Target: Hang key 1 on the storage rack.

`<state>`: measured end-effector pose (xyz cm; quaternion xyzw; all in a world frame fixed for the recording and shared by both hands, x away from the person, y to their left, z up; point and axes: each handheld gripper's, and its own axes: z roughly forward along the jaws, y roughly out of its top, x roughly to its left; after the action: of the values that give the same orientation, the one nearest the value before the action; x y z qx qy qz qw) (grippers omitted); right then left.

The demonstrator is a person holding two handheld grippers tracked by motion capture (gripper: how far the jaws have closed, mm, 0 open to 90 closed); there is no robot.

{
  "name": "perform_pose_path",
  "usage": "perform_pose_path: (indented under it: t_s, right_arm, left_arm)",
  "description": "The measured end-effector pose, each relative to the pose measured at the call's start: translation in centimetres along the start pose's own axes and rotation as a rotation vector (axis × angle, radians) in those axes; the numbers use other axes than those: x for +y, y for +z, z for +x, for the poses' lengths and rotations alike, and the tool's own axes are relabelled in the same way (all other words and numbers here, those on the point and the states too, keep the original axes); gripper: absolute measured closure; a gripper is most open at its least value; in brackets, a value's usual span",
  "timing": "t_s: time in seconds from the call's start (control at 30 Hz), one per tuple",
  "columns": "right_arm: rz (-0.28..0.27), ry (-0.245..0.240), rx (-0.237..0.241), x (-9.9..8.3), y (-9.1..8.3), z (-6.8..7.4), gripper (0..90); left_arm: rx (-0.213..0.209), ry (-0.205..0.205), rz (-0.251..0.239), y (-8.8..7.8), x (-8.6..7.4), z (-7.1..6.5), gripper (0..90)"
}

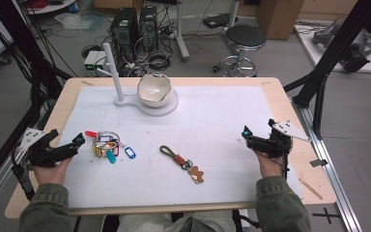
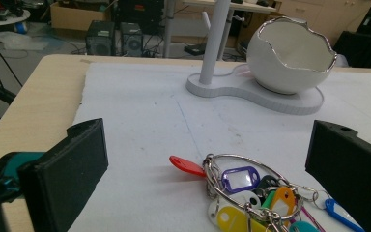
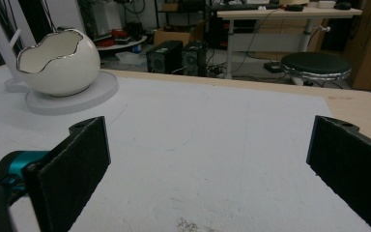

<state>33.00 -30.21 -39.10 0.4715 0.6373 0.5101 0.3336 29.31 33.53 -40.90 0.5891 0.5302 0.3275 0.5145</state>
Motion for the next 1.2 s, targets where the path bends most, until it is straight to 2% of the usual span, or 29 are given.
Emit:
perform_pose_path:
  t_s: [0.1,0.43,0.53,0.9,0.97,1.2]
  right_arm:
    - [0.000,-0.004,-0.001,0.0,0.0,0.1,0.6]
    - [0.005,-0.032,0.047,0.4,0.4,1.1,0.6]
    - [0.034,-0.028,0.091,0.5,0.7,1.5,0.6]
    - [0.067,-0.041,0.163,0.9,1.2,3.2,0.6]
    - [0.076,-0.056,0.190,0.9,1.4,3.7,0.6]
    - [0.101,-0.078,0.210,0.9,1.8,4.5,0.6]
  left_arm:
    - [-0.002,0.000,0.009,0.1,0.0,0.0,1.7]
    - [-0.011,0.002,0.020,0.3,-0.1,0.0,1.7]
    - [-0.010,0.000,0.021,0.4,-0.1,0.1,1.7]
    - [-0.016,-0.001,0.026,0.4,-0.1,0.1,1.7]
    - [-0.018,-0.005,0.029,0.4,-0.1,0.2,1.7]
    - [-0.018,-0.003,0.026,0.4,-0.1,0.2,1.7]
